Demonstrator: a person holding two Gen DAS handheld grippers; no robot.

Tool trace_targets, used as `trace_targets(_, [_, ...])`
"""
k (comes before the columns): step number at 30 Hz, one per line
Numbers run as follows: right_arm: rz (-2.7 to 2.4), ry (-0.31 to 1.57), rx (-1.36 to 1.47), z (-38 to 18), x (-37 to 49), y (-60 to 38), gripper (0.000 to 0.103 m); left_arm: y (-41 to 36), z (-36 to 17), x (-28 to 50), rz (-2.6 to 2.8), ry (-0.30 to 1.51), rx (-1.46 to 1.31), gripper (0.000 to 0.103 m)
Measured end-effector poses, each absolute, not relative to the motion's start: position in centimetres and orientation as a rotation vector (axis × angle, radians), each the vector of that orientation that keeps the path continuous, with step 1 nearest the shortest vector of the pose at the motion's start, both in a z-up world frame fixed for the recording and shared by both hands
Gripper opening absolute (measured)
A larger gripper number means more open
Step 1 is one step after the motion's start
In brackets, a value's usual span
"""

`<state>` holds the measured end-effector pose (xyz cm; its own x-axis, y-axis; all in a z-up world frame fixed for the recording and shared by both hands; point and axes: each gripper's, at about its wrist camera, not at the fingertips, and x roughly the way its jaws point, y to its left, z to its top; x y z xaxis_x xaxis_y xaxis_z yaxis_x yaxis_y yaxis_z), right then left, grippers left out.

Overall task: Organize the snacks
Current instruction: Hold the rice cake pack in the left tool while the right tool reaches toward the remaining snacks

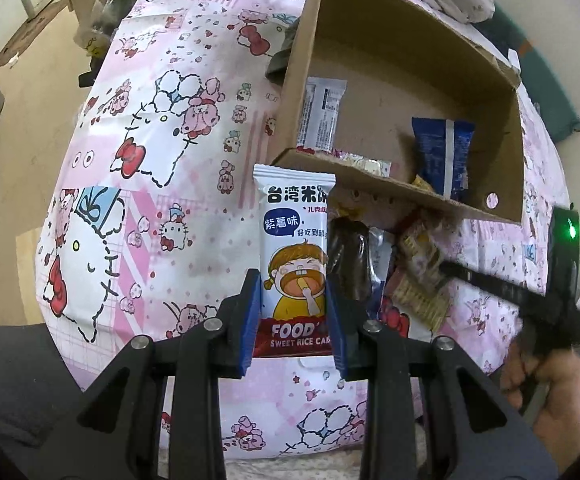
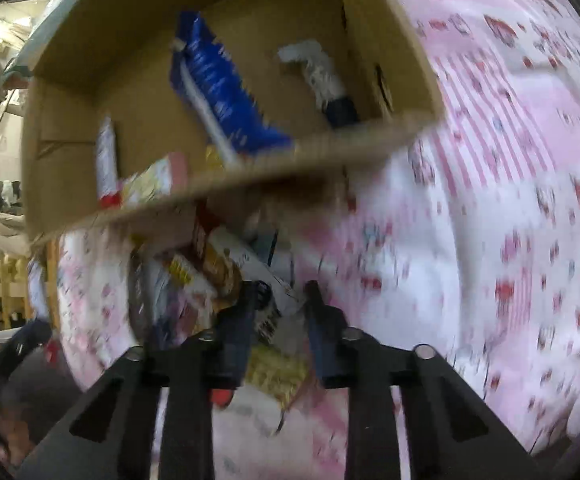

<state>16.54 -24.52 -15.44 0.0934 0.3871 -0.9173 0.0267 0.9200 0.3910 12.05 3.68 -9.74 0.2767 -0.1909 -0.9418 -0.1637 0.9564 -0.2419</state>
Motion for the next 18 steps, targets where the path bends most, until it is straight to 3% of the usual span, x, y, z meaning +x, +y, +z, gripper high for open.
trace_targets(2, [0.304,1.481,0.356,-15.0,15.3,-24.4,0.014,3.6,-9.6,12.0,-0.022,1.291,-0.319,0.027])
trace_targets(9, [0.332,1.557,0.378,-14.4,10.9,-23.9,0.013,3.7,-9.5,11.7,-0.022,1.289,-0.311,0.027])
trace_targets(12, [0.282,1.572,0.357,-14.2,10.9,-24.4,0.020,3.8,-9.6,11.7,-0.011,1.288,-0.310,0.027])
trace_targets(14, [0.231,1.564,0.314,-14.1,11.2,-24.8,0.032,3.6,-9.6,11.7,-0.010,1.287,-0.303,0.027])
trace_targets(16, [0.204,1.525,0.276,-13.8,11.9,-24.8,0.058,3.3,-9.6,11.7,-0.008,1.284,-0.286,0.027])
trace_targets(18, [0.195,1.500,0.229,-13.5,12.6,-24.8,0.067,3.2,-9.7,11.8,-0.006,1.282,-0.274,0.027])
